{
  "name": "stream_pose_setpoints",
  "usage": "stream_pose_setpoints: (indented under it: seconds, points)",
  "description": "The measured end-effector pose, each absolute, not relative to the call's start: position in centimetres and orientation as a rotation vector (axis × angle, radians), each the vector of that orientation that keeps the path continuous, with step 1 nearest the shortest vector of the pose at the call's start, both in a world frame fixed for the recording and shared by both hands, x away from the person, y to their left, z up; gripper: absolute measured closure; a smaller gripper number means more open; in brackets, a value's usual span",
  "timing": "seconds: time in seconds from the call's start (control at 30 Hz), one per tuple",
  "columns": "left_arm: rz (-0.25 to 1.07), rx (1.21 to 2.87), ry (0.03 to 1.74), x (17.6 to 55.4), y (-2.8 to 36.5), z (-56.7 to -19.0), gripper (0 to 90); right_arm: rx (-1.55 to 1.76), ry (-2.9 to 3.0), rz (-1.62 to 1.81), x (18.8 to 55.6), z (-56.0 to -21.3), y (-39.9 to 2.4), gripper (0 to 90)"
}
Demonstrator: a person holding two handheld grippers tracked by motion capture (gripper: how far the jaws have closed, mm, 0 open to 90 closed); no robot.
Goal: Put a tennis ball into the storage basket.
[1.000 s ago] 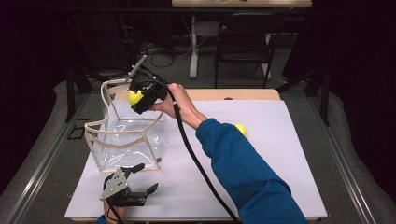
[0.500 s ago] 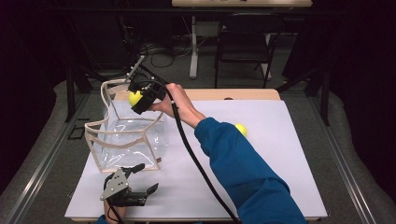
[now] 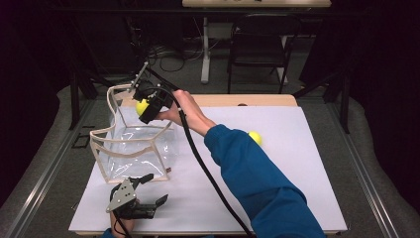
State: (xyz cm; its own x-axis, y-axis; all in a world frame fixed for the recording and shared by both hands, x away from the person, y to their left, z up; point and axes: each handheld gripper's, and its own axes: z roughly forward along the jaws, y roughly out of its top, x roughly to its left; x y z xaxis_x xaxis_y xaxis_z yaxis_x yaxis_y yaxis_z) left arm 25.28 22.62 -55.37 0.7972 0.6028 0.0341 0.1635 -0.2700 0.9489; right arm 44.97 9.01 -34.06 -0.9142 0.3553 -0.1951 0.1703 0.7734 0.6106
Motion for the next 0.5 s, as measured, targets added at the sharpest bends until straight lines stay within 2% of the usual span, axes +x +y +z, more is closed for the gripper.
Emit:
stream_pose_setpoints:
  seconds: [0.5]
  points:
    - [0.473,1.826,0.585,25.27,22.68,-55.35,15.8,0.413,2.689,0.845,45.22,-34.82,9.65,25.7]
